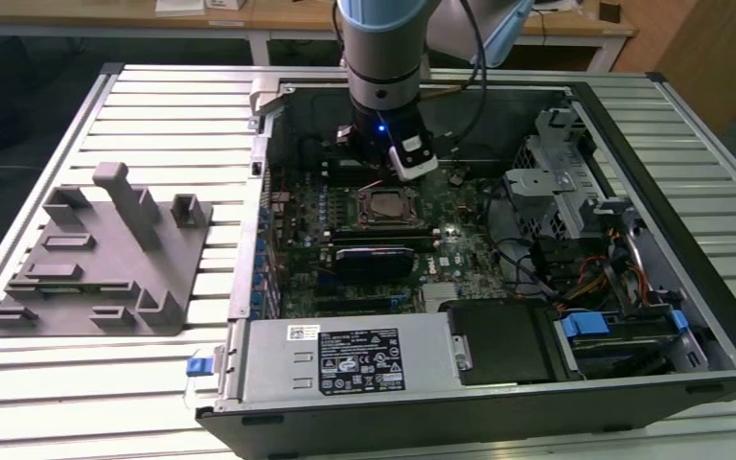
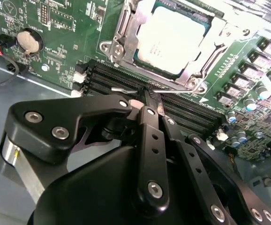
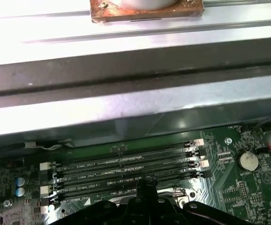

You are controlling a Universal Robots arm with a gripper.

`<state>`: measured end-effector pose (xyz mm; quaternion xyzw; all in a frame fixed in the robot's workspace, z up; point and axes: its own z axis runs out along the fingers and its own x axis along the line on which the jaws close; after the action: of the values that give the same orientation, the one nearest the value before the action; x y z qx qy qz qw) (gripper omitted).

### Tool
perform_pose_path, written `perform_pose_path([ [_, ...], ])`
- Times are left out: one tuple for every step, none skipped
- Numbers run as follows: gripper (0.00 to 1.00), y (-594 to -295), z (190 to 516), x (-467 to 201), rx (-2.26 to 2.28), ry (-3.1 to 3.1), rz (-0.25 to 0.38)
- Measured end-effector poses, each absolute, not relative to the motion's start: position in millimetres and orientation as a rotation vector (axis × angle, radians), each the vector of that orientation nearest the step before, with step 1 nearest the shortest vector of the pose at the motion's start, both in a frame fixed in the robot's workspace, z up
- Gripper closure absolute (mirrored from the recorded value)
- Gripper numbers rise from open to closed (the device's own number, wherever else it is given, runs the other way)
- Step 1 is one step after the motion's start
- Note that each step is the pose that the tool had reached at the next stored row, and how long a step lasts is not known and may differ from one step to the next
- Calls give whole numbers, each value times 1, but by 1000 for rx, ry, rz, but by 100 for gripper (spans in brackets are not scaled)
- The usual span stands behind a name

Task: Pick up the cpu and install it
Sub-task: 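Install the first cpu locking lever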

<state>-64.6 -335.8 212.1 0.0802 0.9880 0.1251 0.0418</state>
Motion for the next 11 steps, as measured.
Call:
perform_pose_path([
  [89,-336,212,-65,252,3023,375],
  [89,-335,212,-65,260,3023,367],
  [89,-335,211,-65,271,3021,359],
  [89,-335,211,-65,283,3019,351],
  [89,-335,211,-65,294,3018,343],
  [89,-335,211,-64,297,3018,341],
  [89,-335,211,-65,297,3018,341],
  [89,-335,211,-65,297,3018,341],
  [89,-335,211,-65,298,3018,341],
  [89,-335,211,-65,298,3017,343],
  [89,-335,210,-65,298,3017,343],
])
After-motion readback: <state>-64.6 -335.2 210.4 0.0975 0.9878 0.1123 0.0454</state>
